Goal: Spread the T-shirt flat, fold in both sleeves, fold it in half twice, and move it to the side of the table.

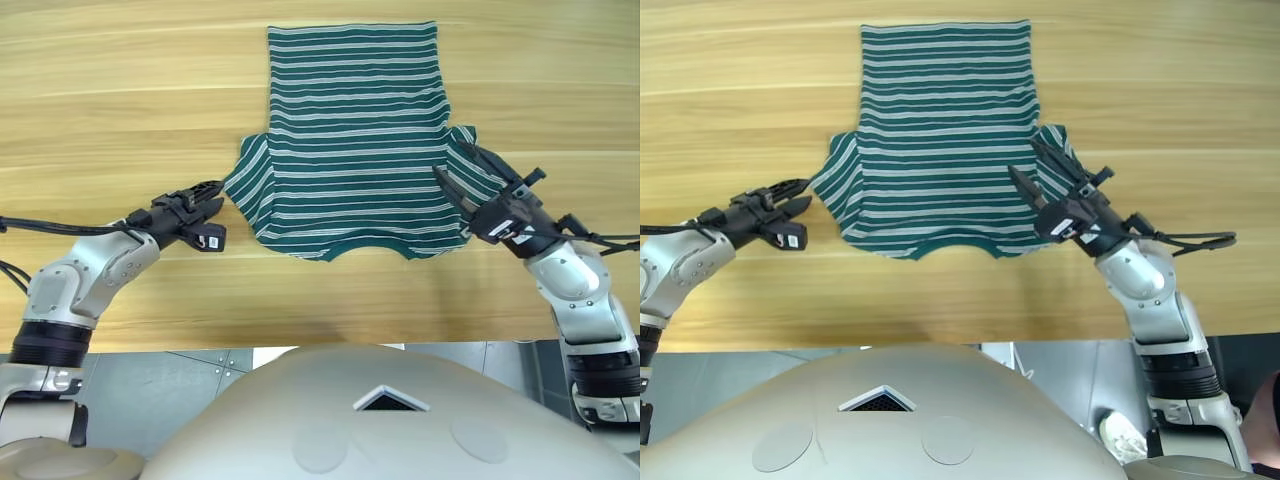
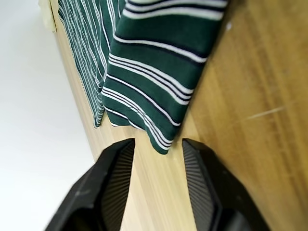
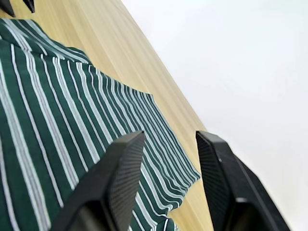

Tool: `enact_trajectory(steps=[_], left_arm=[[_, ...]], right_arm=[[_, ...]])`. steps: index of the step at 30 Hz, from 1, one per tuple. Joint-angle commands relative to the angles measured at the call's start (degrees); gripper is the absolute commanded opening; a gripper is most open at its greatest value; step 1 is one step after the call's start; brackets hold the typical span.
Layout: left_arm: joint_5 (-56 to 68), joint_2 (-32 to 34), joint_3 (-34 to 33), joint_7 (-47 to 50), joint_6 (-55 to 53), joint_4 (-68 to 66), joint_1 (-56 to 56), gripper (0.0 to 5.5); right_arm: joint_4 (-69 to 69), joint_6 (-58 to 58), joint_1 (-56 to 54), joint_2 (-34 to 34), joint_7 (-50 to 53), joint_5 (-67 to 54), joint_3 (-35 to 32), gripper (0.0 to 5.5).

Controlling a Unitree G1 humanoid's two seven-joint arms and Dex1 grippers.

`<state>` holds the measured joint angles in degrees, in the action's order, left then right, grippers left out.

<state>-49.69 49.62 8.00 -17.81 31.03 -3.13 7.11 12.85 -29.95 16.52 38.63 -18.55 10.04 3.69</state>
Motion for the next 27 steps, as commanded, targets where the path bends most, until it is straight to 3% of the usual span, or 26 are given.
enact_trajectory(steps=[1, 16, 27], left_arm=[[-0.8, 1.5, 1.4, -0.1, -1.0, -1.5, -0.6, 2.28], [-1.9, -0.4, 10.3, 2.7, -0.8, -8.7, -7.7, 2.33], [-0.7, 0.8, 14.0, 1.4, -0.2, -7.8, -6.1, 2.33]], right_arm=[[0.5, 0.4, 1.3, -0.8, -0.2, 0.7, -1.2, 2.02], [-2.3, -0.7, 1.2, -2.9, -0.1, 3.2, -1.6, 2.02], [-3.0, -0.7, 0.8, -3.2, -0.3, 3.2, -1.8, 2.02]])
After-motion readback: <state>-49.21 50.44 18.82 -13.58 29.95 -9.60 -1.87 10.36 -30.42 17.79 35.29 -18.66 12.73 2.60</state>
